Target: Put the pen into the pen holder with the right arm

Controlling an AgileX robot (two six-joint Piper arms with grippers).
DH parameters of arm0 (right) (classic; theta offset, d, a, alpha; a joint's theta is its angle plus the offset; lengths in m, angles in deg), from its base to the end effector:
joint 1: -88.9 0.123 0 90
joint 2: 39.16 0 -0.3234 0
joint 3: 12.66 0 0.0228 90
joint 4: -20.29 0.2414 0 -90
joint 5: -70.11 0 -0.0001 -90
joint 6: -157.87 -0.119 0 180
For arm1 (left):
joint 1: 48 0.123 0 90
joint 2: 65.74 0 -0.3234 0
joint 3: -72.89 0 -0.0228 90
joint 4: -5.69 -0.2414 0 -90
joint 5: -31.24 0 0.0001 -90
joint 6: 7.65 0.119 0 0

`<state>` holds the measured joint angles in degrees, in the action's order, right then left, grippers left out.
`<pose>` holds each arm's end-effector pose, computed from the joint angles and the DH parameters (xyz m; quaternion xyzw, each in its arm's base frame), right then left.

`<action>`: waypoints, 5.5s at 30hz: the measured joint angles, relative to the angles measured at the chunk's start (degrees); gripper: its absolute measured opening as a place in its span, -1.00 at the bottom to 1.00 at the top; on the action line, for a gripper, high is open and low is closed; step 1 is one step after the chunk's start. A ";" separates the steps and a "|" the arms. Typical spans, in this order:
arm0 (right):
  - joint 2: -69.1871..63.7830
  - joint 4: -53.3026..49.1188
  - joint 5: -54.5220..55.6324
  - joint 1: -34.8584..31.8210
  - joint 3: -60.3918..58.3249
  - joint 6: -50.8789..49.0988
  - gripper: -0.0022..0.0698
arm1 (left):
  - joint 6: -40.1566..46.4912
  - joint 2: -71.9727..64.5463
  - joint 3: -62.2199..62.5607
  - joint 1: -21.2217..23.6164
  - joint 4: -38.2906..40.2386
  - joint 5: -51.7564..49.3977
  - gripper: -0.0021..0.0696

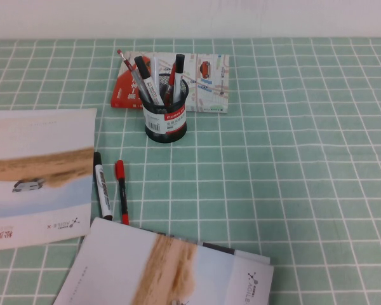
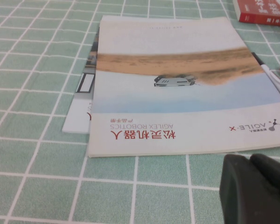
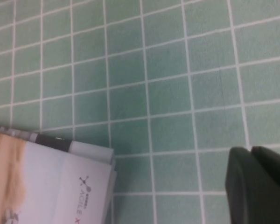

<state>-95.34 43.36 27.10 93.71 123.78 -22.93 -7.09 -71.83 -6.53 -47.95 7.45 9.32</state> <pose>0.1317 0.0430 0.2849 0.0625 0.9312 0.1911 0.3039 0.0308 -0.0013 0.1632 -0.0045 0.8060 -0.0099 0.5918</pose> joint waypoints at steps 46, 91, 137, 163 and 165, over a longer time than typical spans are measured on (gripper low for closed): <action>-99.13 -20.88 -26.27 43.47 112.45 -20.11 -0.30 | 0.00 0.00 0.00 0.00 0.00 0.00 -0.95; -74.75 -27.01 -25.46 41.09 88.87 -14.73 -0.79 | 0.00 0.00 0.00 0.00 0.00 0.00 -0.95; -77.41 -14.12 81.79 34.55 53.76 4.31 -0.50 | 0.00 0.00 0.00 0.00 0.00 0.00 -0.95; -32.22 -22.09 38.20 35.22 25.45 -2.37 -0.98 | 0.00 0.00 0.00 0.00 0.00 0.00 -0.95; -27.18 -22.09 34.58 35.22 22.37 -2.37 -0.99 | 0.00 0.00 0.00 0.00 0.00 0.00 -0.95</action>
<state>-122.52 21.27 61.68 128.93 146.14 -25.30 -7.09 -71.83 -6.53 -47.95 7.45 9.32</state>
